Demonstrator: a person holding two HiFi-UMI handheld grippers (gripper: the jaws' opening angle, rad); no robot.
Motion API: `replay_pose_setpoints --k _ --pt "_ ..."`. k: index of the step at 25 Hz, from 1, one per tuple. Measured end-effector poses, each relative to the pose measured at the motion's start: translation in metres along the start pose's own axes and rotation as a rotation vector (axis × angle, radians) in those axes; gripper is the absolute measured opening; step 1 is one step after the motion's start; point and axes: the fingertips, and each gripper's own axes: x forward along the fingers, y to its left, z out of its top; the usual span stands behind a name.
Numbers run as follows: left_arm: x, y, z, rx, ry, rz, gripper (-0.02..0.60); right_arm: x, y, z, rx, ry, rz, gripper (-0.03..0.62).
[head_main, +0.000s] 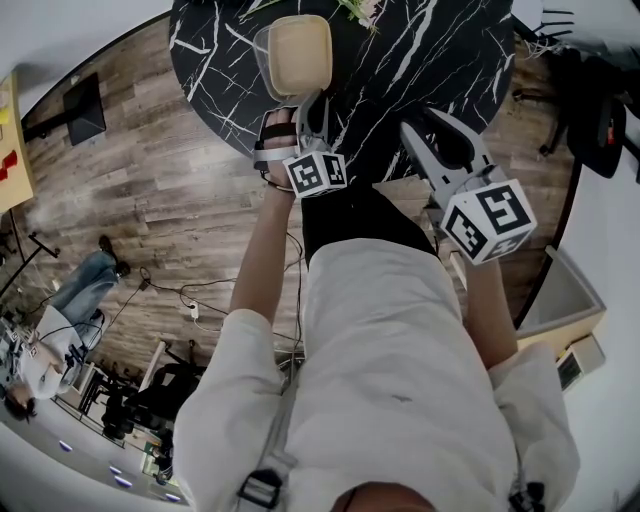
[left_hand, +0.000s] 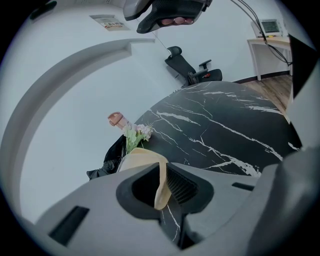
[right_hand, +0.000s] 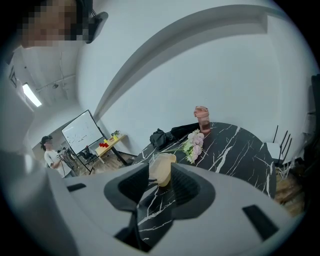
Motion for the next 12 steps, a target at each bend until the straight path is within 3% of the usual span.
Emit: replay_pose_setpoints --k 12 --pt "-0.0078 0.0074 0.0004 0.006 0.012 0.011 0.041 -0.0034 -0.0005 0.0018 0.004 -0.019 0.005 0.138"
